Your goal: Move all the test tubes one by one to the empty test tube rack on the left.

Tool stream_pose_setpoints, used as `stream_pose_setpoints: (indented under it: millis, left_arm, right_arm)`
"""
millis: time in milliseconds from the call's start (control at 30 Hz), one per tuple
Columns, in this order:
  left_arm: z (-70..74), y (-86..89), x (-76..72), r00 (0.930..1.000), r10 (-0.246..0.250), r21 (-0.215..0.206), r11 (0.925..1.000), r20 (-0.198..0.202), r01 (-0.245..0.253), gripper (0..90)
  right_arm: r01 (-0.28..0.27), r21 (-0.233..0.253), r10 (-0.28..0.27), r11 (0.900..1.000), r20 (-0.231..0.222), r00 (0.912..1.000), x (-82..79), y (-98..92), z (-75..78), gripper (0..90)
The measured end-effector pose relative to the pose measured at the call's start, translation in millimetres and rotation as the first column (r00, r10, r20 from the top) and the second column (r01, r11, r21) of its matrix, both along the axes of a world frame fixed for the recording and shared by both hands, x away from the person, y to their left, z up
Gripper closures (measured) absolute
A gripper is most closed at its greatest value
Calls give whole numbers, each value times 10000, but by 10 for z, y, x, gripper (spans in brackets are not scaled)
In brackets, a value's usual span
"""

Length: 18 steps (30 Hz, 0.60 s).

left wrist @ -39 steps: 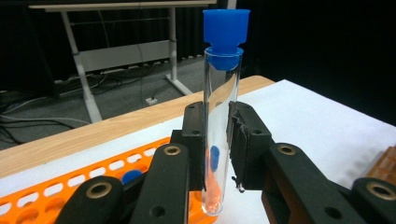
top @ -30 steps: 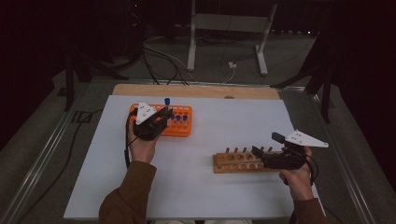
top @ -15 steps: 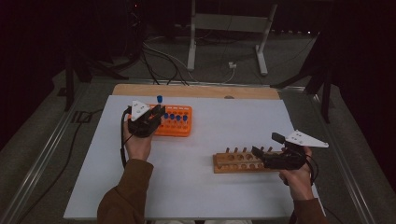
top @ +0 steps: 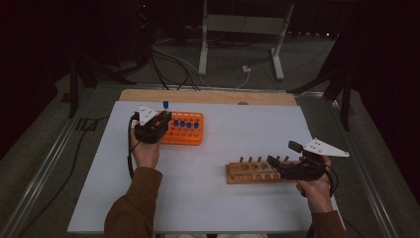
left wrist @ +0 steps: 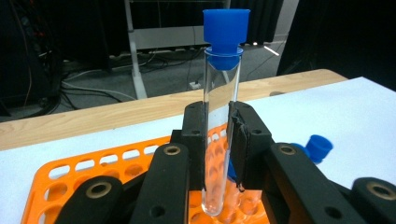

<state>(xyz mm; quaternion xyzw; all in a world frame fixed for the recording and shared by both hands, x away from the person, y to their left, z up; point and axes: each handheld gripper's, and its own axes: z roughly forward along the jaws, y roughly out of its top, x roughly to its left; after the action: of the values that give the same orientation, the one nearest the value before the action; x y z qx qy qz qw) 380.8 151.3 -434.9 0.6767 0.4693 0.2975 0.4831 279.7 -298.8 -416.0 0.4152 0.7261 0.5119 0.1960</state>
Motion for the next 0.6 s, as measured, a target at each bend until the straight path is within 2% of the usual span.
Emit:
stream_pose_setpoints:
  millis: [367, 600]
  left_arm:
    - [-168, 7, 53, 9993, 260, 118, 9996, -281, -257, 782]
    - [-224, -3, 73, 9990, 266, 233, 9994, -355, -258, 782]
  right_arm:
    - [-49, 11, 49, 10000, 12, 10000, 0, -1, -5, 1]
    - [-62, 25, 62, 10000, 6, 10000, -1, -2, -6, 1]
